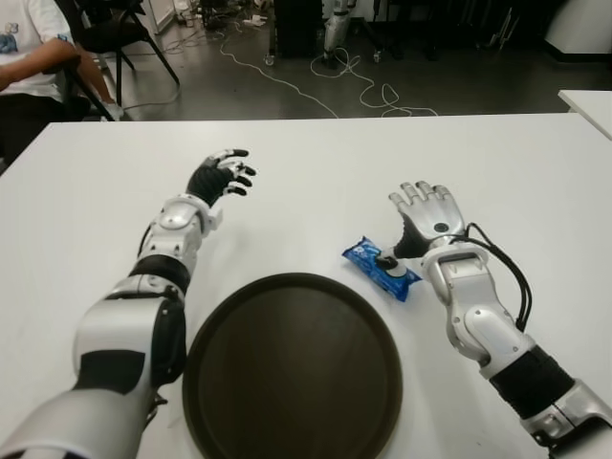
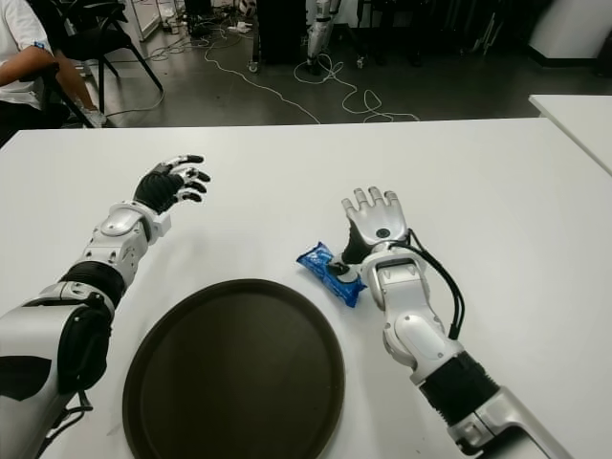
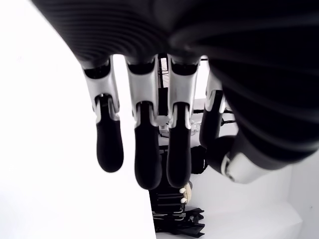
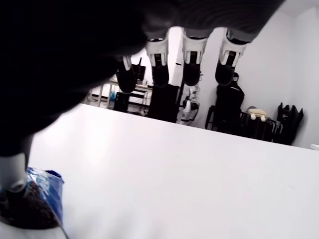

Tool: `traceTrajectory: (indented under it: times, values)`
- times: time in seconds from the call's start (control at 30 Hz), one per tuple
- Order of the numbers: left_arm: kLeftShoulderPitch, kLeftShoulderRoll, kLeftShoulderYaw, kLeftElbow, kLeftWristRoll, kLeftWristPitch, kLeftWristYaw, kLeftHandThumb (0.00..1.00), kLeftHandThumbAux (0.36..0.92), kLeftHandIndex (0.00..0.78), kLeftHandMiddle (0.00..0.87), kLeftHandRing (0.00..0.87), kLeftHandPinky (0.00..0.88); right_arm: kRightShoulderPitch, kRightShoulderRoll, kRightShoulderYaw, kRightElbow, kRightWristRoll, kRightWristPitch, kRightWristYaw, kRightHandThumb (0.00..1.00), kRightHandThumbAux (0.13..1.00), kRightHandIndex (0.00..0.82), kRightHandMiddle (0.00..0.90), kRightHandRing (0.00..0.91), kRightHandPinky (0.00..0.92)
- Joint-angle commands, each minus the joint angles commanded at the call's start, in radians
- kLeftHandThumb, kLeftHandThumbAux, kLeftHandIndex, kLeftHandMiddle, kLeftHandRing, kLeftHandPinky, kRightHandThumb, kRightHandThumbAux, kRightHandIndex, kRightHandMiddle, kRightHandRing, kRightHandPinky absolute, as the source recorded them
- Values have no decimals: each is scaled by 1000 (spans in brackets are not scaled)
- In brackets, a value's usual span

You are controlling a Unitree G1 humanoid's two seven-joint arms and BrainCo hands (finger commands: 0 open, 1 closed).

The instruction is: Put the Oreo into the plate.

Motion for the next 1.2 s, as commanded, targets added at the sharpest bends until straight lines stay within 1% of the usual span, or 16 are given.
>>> traceTrajectory:
  times: [0.2,0.27,0.43,0.63,0.7,0.97,1.2]
  values:
    - [0,0,-1,0,-2,0,1,133,613,276,482,502,495,10,-2,-6,-5,3,-5,-8,0,508,0,37,37,51]
    - [0,0,-2,0,-1,-1,1,134,613,269,470,501,496,15,-2,-8,-6,7,-7,-12,0,508,0,35,33,48]
    - [2,1,-5,0,0,-3,4,133,612,260,464,495,492,35,7,-16,-1,23,-7,-25,0,521,0,36,31,42]
    - [2,0,-7,1,-2,-2,8,124,609,247,441,486,484,43,11,-25,-3,31,-15,-23,0,534,0,40,41,53]
    - [2,0,-7,1,-2,-2,8,123,608,245,447,491,489,46,14,-27,4,35,-22,-32,0,534,1,46,48,60]
    - [2,0,-11,1,-1,-4,9,123,613,257,475,505,500,48,18,-39,18,51,-46,-62,0,526,14,69,75,88]
    - [2,0,-19,1,5,-10,10,111,610,273,482,509,495,38,17,-40,61,70,-71,-108,0,520,23,101,109,120]
